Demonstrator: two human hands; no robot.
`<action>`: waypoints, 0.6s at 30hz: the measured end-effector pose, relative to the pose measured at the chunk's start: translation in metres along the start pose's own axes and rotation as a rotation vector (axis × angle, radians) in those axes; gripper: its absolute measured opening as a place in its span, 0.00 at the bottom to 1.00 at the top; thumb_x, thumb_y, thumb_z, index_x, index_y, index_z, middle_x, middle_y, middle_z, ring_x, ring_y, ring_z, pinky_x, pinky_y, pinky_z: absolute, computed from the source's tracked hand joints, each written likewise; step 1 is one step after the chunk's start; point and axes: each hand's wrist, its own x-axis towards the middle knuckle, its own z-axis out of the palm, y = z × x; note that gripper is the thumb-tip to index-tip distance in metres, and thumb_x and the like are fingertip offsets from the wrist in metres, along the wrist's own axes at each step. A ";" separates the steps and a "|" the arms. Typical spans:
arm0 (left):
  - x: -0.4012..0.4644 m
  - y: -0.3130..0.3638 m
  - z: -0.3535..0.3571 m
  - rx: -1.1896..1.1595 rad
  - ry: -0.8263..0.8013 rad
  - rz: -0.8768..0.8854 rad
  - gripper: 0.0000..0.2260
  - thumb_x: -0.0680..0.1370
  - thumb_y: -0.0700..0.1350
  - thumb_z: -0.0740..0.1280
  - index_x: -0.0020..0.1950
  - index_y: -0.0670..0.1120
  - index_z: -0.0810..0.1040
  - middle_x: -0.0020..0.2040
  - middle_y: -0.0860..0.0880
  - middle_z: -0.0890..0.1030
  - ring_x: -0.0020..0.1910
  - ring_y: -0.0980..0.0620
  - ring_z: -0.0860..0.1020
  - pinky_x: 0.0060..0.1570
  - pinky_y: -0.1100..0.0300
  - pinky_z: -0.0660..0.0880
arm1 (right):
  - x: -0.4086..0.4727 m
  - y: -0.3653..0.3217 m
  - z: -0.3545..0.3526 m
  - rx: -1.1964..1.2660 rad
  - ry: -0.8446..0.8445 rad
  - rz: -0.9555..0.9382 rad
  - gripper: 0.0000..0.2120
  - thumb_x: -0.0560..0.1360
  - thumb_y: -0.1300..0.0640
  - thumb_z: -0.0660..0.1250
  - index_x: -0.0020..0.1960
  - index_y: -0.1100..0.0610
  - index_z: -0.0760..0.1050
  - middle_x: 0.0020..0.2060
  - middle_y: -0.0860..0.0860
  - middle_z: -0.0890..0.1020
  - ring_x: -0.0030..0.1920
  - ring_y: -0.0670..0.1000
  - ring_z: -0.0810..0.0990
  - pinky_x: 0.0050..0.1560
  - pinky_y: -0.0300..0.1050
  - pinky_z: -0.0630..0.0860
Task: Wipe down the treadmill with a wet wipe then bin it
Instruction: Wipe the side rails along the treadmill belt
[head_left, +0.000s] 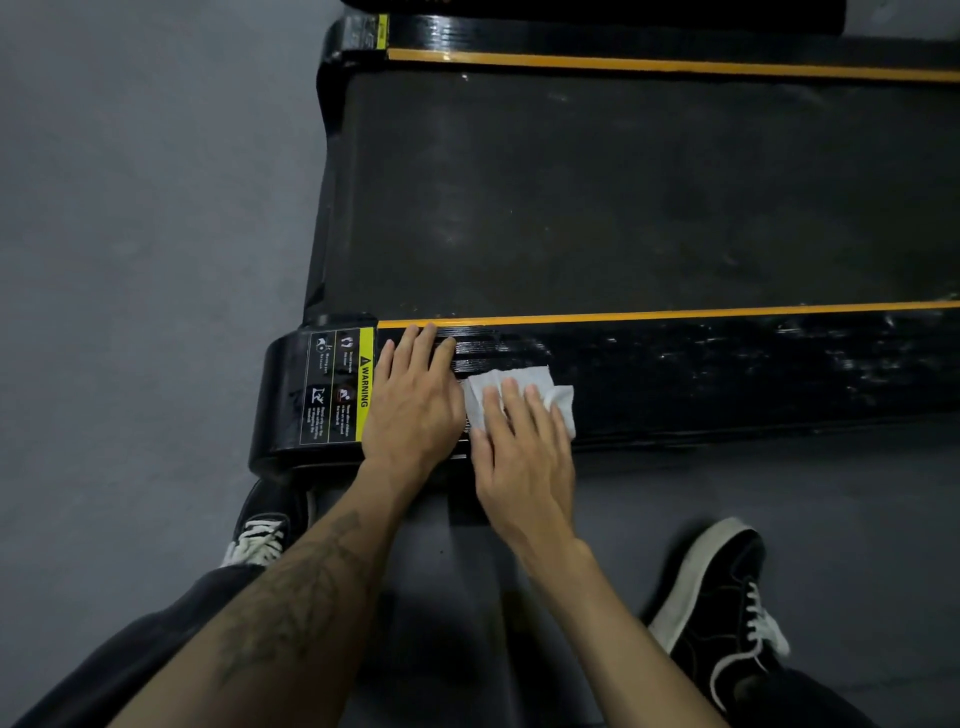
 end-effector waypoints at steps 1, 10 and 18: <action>0.000 0.000 0.000 -0.002 -0.005 0.001 0.24 0.82 0.48 0.53 0.74 0.42 0.73 0.77 0.40 0.70 0.79 0.42 0.64 0.79 0.42 0.59 | 0.006 0.003 0.000 0.001 -0.010 -0.033 0.24 0.83 0.48 0.53 0.74 0.56 0.74 0.74 0.56 0.73 0.76 0.58 0.70 0.75 0.60 0.67; 0.001 0.001 0.000 -0.008 0.013 -0.008 0.24 0.81 0.48 0.52 0.73 0.42 0.74 0.75 0.39 0.72 0.78 0.41 0.66 0.78 0.41 0.61 | 0.002 0.002 -0.002 0.030 0.015 0.019 0.24 0.84 0.48 0.53 0.73 0.55 0.75 0.73 0.56 0.74 0.75 0.59 0.70 0.74 0.61 0.67; 0.000 0.001 -0.002 -0.014 -0.007 -0.008 0.25 0.81 0.48 0.52 0.74 0.42 0.73 0.76 0.40 0.71 0.79 0.41 0.65 0.79 0.42 0.59 | 0.010 0.011 -0.001 0.000 -0.016 0.083 0.25 0.83 0.47 0.52 0.75 0.54 0.72 0.76 0.55 0.71 0.78 0.58 0.66 0.77 0.60 0.62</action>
